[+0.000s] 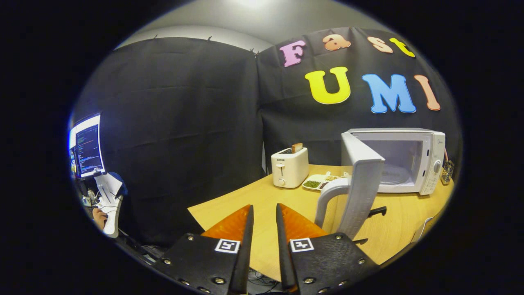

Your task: Open the microwave, put the food inside, and close the microwave door.

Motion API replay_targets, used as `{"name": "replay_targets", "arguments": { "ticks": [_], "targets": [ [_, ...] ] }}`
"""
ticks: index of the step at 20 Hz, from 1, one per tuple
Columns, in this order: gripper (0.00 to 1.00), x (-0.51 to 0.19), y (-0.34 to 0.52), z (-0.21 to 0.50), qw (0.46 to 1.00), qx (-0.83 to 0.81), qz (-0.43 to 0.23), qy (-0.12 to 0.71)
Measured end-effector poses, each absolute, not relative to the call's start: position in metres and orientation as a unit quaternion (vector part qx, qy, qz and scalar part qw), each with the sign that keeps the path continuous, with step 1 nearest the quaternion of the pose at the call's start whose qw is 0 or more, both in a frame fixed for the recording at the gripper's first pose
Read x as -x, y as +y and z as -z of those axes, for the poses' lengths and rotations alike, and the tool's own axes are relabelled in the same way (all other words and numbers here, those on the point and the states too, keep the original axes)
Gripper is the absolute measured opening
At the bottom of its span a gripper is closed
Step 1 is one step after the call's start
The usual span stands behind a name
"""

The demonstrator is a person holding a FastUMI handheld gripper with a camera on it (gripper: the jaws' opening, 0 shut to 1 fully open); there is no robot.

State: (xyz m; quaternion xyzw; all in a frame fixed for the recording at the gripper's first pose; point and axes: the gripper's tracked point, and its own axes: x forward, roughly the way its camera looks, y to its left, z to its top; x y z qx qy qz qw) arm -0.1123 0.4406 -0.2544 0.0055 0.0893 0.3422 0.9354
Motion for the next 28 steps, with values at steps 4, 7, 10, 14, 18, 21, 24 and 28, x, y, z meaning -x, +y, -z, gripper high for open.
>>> {"name": "replay_targets", "arguments": {
  "ticks": [4,7,10,14,18,21,24,28],
  "targets": [
    [0.72,0.122,0.389,0.217,0.947,-0.018,-0.317,0.046],
    [0.95,0.123,0.335,0.189,0.96,-0.035,-0.277,0.016],
    [0.98,0.113,0.262,0.167,0.977,-0.036,-0.209,-0.012],
    [0.98,0.094,0.163,0.156,0.993,-0.044,-0.111,-0.024],
    [0.98,0.084,0.082,0.165,0.998,-0.048,-0.032,-0.022],
    [0.98,0.082,0.048,0.194,0.998,-0.062,-0.004,0.003],
    [0.98,0.08,0.025,0.222,0.996,-0.079,0.015,0.025],
    [0.98,0.067,0.016,0.265,0.992,-0.105,0.02,0.072]
  ]
}}
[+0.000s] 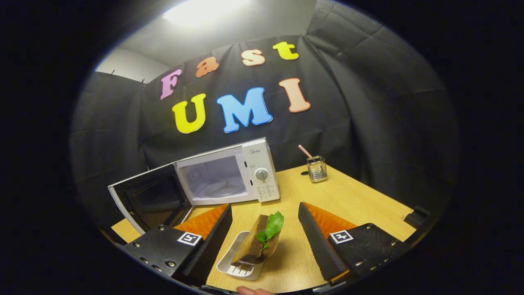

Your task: Open the microwave, put the food inside, and close the microwave door.

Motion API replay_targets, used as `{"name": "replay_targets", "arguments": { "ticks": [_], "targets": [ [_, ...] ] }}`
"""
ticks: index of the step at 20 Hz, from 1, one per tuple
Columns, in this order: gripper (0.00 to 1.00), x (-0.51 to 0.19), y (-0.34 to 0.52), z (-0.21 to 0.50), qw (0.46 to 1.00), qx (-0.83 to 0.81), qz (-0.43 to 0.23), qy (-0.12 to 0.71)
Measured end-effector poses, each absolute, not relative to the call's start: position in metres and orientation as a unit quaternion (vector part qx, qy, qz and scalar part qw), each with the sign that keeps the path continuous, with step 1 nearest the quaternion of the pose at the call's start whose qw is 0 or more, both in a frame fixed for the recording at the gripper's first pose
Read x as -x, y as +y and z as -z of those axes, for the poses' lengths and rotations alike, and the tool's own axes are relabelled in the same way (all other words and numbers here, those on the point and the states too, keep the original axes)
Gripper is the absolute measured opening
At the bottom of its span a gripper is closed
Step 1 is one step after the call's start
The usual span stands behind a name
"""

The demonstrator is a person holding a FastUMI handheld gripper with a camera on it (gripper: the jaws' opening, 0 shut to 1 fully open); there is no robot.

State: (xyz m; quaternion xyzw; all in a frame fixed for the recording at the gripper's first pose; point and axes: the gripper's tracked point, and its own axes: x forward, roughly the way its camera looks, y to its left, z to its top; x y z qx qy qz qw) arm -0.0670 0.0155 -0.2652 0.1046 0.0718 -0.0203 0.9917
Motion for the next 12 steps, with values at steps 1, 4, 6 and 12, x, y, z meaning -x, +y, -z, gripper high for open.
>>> {"name": "replay_targets", "arguments": {
  "ticks": [1,4,6,12],
  "targets": [
    [0.98,0.065,0.016,0.277,0.99,-0.11,0.019,0.085],
    [0.98,0.059,0.02,0.306,0.982,-0.144,0.008,0.125],
    [0.98,0.055,0.022,0.32,0.976,-0.162,0.005,0.144],
    [0.48,0.05,0.034,0.328,0.969,-0.189,-0.013,0.16]
  ]
}}
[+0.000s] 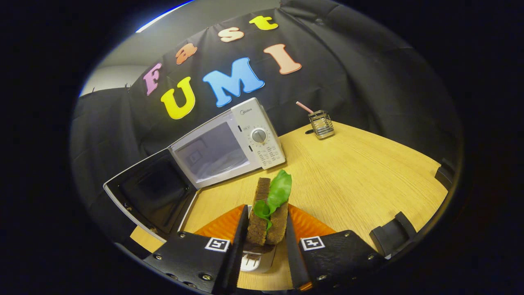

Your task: Open the microwave, put the food inside, and close the microwave door.

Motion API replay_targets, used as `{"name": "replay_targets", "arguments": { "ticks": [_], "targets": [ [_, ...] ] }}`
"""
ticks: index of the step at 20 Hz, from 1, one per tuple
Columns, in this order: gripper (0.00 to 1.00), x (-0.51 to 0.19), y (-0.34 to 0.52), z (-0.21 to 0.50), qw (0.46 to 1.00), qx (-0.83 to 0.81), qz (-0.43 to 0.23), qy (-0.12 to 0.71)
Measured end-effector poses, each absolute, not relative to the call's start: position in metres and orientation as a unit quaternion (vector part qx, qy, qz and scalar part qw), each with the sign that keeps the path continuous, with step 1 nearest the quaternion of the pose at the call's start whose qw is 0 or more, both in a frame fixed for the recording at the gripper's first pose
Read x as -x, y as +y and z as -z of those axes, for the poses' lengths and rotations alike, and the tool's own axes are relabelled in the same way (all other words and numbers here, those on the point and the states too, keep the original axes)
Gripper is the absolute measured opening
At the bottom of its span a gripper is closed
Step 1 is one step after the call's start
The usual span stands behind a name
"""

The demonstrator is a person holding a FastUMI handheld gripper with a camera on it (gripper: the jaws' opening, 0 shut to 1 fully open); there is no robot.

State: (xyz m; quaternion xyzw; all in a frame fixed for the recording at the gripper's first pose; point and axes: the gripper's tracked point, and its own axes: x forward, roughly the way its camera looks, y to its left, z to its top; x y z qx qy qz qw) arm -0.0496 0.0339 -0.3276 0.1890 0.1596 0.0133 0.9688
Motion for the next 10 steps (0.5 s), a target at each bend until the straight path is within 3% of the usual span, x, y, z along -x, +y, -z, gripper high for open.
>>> {"name": "replay_targets", "arguments": {
  "ticks": [1,2,4,10],
  "targets": [
    [0.48,0.055,0.037,0.325,0.968,-0.192,-0.023,0.157],
    [0.37,0.051,0.041,0.327,0.968,-0.192,-0.026,0.159],
    [0.28,0.052,0.045,0.32,0.968,-0.19,-0.033,0.158],
    [0.28,0.044,0.046,0.281,0.972,-0.2,-0.039,0.114]
  ]
}}
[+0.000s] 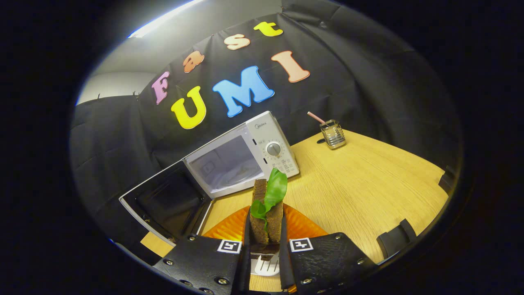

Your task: Open the microwave, put the food inside, and close the microwave door.

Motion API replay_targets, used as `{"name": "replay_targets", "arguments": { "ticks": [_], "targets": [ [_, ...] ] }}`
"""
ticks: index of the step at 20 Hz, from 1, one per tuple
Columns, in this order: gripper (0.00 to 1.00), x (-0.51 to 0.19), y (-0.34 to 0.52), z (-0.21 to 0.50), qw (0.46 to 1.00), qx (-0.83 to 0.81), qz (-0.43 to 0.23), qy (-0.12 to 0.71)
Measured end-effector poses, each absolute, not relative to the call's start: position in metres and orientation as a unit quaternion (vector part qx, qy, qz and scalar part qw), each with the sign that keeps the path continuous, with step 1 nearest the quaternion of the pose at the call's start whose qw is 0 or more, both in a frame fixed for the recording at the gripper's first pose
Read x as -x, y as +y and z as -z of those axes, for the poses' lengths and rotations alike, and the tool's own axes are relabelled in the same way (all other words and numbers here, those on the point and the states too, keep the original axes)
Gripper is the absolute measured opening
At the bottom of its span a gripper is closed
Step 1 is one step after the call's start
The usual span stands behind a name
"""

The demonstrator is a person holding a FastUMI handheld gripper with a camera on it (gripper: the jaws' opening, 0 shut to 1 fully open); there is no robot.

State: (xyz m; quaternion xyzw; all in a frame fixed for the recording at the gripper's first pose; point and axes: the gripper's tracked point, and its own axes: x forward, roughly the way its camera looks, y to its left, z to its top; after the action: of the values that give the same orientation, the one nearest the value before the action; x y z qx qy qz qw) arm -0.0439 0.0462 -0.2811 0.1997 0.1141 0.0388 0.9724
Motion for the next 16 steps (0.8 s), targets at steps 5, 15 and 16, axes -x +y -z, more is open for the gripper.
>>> {"name": "replay_targets", "arguments": {
  "ticks": [5,15,16],
  "targets": [
    [0.28,0.011,0.075,0.24,0.963,-0.25,-0.077,0.059],
    [0.28,-0.1,0.137,0.234,0.896,-0.442,-0.047,0.005],
    [0.28,-0.113,0.144,0.242,0.888,-0.457,-0.042,0.014]
  ]
}}
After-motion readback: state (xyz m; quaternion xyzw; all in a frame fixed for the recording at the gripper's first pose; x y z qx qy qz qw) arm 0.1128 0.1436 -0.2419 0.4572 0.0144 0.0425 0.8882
